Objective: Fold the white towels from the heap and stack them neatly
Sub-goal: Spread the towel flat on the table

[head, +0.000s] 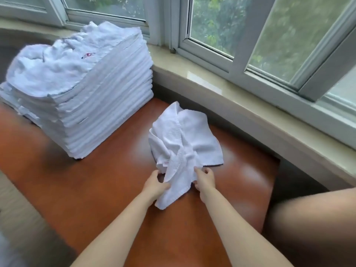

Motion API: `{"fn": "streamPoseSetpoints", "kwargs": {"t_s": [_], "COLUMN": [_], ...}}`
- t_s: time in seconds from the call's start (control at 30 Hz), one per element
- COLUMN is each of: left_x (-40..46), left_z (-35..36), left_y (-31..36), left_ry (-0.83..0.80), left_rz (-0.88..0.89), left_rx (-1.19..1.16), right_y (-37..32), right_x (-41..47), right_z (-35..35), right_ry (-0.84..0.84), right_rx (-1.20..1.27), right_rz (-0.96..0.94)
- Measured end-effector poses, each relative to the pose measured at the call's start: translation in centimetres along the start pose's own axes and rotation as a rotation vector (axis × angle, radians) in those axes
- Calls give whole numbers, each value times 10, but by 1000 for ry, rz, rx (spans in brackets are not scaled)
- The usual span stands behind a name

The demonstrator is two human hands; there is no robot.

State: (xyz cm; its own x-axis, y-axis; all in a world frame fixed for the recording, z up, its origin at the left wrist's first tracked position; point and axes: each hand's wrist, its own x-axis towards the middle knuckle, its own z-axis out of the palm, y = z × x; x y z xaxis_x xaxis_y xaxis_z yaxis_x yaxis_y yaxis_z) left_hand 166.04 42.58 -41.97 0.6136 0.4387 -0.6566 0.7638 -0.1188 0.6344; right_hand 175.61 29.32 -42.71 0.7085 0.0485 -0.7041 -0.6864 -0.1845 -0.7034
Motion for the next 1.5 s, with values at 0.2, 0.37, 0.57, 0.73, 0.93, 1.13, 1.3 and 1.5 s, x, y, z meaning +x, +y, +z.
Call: {"fn": "streamPoseSetpoints", "kwargs": {"t_s": [0.2, 0.37, 0.57, 0.73, 0.93, 1.13, 1.3, 1.5], "left_x": [-5, -58, -143, -185, -227, -211, -164, -79], "left_z": [-2, 1, 23, 73, 112, 113, 101, 67], "left_y": [3, 26, 4, -73, -99, -82, -53, -3], "left_ry": [326, 458, 367, 691, 987, 488, 458, 365], "left_rz": [-9, 109, 128, -208, -361, -124, -5, 102], "left_rx": [72, -268, -788, -863, -1025, -437, -239, 348], "right_y": [-18, -24, -31, 60, 86, 63, 73, 51], "right_x": [-5, -50, -106, -139, -168, -159, -124, -79], "right_z": [-2, -21, -91, -154, -196, -183, -154, -101], "right_ry": [-85, -324, -661, -188, 257, 194, 100, 313], "right_rx": [7, 615, 1026, 497, 362, 134, -21, -241], "right_rz": [7, 96, 100, 139, -68, -144, 32, 70]}}
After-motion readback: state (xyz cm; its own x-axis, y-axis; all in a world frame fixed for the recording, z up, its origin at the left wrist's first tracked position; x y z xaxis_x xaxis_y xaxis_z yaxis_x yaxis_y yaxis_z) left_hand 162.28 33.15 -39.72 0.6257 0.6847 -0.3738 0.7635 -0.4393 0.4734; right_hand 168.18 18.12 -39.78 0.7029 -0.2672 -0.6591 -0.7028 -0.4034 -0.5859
